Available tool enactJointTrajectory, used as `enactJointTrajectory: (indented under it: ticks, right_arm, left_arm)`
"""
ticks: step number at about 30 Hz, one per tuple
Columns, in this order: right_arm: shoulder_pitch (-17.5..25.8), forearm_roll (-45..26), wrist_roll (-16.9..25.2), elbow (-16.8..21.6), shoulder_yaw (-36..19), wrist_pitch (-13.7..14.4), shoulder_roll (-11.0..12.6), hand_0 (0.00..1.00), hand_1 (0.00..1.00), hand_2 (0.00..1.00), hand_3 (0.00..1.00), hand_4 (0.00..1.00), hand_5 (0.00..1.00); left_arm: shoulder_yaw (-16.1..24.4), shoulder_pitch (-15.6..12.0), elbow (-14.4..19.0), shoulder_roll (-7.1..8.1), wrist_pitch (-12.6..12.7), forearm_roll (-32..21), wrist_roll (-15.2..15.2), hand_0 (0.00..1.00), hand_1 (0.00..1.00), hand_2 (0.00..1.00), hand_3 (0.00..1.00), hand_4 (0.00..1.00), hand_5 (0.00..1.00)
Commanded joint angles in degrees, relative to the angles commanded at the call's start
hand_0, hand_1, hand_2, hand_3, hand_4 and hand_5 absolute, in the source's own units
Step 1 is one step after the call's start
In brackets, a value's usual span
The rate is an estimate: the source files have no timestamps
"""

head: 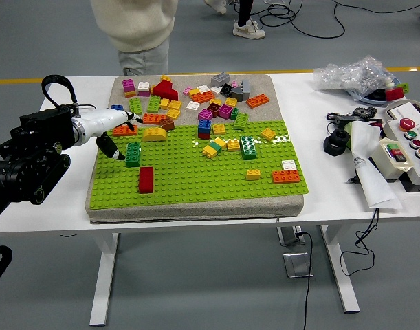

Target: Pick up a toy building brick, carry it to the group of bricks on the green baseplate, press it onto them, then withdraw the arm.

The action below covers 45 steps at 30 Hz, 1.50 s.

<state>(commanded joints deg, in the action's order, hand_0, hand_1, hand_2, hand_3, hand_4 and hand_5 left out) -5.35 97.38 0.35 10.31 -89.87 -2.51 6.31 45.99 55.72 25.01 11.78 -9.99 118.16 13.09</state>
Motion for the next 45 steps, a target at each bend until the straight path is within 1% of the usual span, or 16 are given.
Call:
enactJointTrajectory:
  ticks: [3, 6, 10, 23, 29, 38, 45]
  right_arm:
    - [-0.05, 0.01, 0.00, 0.00, 0.05, -0.03, -0.07, 0.776, 0.705, 0.748, 0.767, 0.998, 0.776]
    - [-0.06, -0.05, 0.02, 0.00, 0.10, -0.02, -0.10, 0.776, 0.705, 0.748, 0.767, 0.998, 0.776]
    - [-0.06, -0.02, 0.00, 0.00, 0.15, -0.05, -0.14, 0.777, 0.705, 0.748, 0.767, 0.998, 0.776]
    - [0.05, -0.10, 0.00, 0.00, 0.35, -0.15, -0.45, 0.777, 0.705, 0.749, 0.767, 0.998, 0.776]
    - [-0.05, -0.13, 0.05, 0.00, 0.59, -0.19, -0.49, 0.776, 0.705, 0.748, 0.767, 0.998, 0.776]
    - [-0.26, 0.02, 0.04, 0.00, 0.75, -0.31, -0.49, 0.776, 0.703, 0.749, 0.767, 0.998, 0.776]
    - [-0.53, 0.07, 0.09, 0.00, 0.95, -0.37, -0.47, 0.776, 0.705, 0.749, 0.767, 0.998, 0.776]
  left_arm:
    - [-1.12, 0.42, -1.86, -0.74, 0.50, -1.37, 0.20, 0.994, 0.961, 0.812, 0.930, 0.881, 0.019]
    - [-1.54, 0.61, -2.74, -1.09, 0.65, -2.08, 0.31, 0.994, 0.961, 0.812, 0.930, 0.881, 0.019]
    - [-2.67, 1.18, -4.73, -1.84, 1.03, -3.60, 0.41, 0.998, 0.963, 0.816, 0.931, 0.881, 0.007]
    - [-5.40, 1.60, -8.27, -3.62, 2.48, -7.53, 0.39, 0.998, 0.962, 0.818, 0.938, 0.887, 0.004]
    - [-7.26, 1.87, -10.07, -4.14, 3.19, -9.80, 0.40, 0.998, 0.962, 0.817, 0.935, 0.891, 0.002]
    - [-8.88, 2.44, -11.96, -4.47, 4.41, -12.10, 0.56, 0.998, 0.962, 0.818, 0.933, 0.892, 0.002]
    - [-10.14, 2.74, -13.14, -4.69, 4.71, -13.88, 0.67, 0.998, 0.962, 0.817, 0.933, 0.890, 0.002]
